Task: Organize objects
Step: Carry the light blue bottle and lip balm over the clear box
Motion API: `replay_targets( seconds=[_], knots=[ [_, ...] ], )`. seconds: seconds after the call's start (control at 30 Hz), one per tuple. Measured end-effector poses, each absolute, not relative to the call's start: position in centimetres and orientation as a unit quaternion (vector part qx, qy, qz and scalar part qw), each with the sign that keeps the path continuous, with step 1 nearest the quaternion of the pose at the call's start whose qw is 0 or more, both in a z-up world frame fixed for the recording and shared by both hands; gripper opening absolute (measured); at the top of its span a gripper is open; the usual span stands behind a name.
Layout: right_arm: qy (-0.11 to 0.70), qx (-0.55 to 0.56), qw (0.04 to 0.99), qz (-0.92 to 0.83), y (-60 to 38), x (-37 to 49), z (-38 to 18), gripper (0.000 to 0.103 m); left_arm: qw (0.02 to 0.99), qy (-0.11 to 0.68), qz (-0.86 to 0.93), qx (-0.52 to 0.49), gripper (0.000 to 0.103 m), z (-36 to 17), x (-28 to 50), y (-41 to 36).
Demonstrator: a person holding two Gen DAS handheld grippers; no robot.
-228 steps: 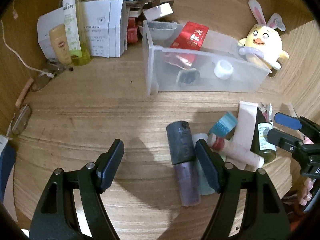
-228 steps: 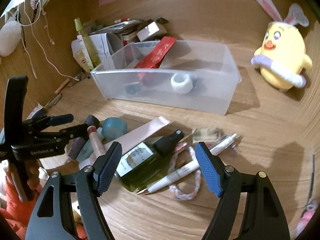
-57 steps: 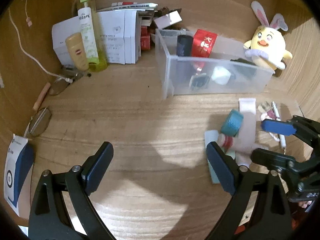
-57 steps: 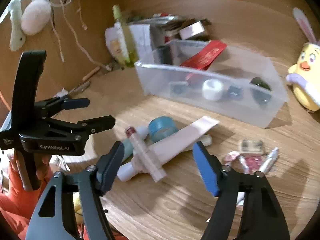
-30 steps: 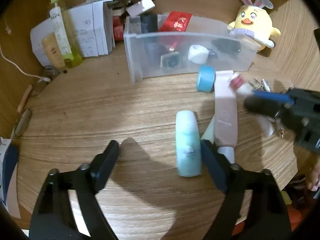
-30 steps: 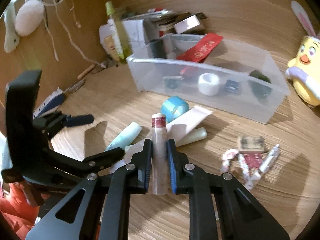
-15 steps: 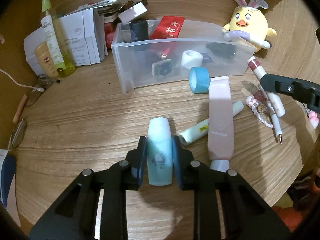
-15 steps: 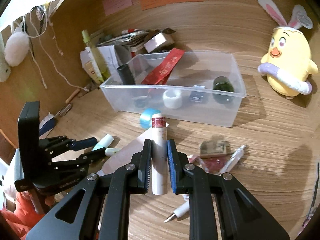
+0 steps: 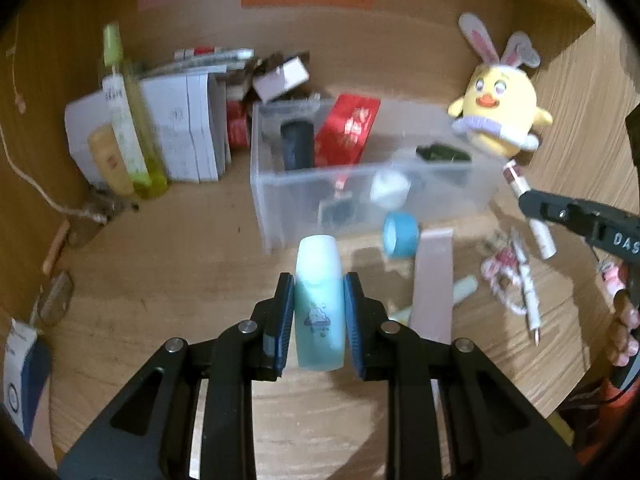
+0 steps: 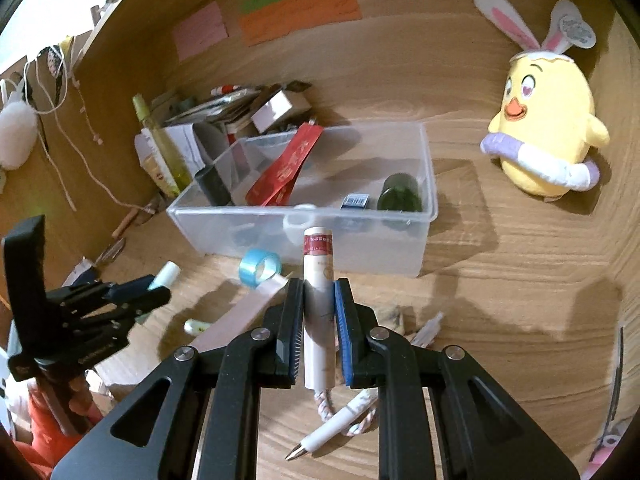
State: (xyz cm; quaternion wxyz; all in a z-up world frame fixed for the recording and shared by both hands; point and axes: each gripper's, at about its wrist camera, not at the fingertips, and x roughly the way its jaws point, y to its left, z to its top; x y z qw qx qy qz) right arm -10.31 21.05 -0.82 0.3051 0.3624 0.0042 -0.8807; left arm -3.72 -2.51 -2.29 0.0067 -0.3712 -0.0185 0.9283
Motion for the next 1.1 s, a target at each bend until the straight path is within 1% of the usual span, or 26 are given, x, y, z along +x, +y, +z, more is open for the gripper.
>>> replay_targets(
  seconds=[0.43, 0.77, 1.1],
  knots=[
    [-0.011, 0.325, 0.298, -0.897, 21.8, -12.1, 2.4, 0.014, 0.042, -0.035, 0.949, -0.31, 0.024, 2.0, -5.9, -1.6],
    [-0.021, 0.308, 0.291, -0.906, 21.4, -14.7, 4.4, 0.014, 0.067, -0.037, 0.952, -0.295, 0.024, 3.9, -8.1, -1.1],
    [0.002, 0.296, 0.278, -0.914, 20.1, -17.2, 6.0, 0.014, 0.051, -0.052, 0.962, -0.264, 0.024, 5.8, -9.7, -2.0]
  ],
)
